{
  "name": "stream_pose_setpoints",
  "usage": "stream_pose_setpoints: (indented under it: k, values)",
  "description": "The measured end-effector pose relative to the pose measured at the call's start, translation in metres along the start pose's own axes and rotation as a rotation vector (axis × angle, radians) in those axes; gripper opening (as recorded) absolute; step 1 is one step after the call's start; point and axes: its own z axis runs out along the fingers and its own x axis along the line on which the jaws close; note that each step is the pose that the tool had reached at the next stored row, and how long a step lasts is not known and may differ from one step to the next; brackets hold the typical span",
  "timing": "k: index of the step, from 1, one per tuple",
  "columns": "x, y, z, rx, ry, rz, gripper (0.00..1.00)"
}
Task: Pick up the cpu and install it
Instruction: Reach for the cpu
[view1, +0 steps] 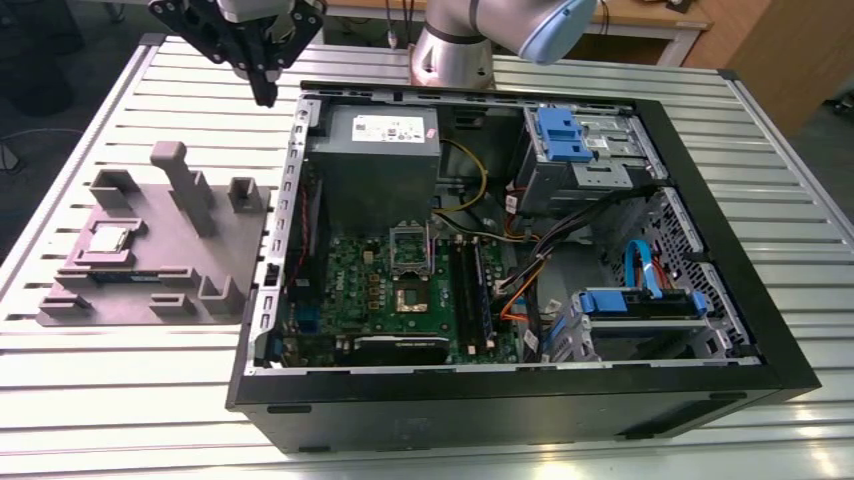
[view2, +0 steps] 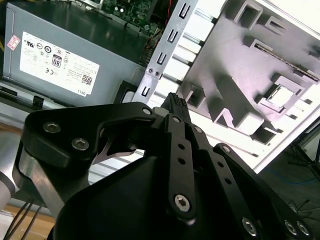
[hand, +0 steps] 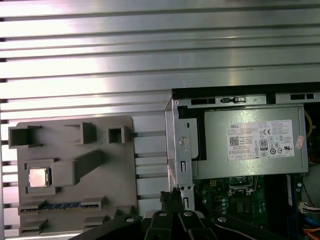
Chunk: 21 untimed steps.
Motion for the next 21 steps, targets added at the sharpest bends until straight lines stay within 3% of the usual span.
stream_pose_setpoints:
  k: [21]
  values:
    - [0.0044, -0.0003, -0.0002, 0.0001, 0.0000, 0.000, 0.10]
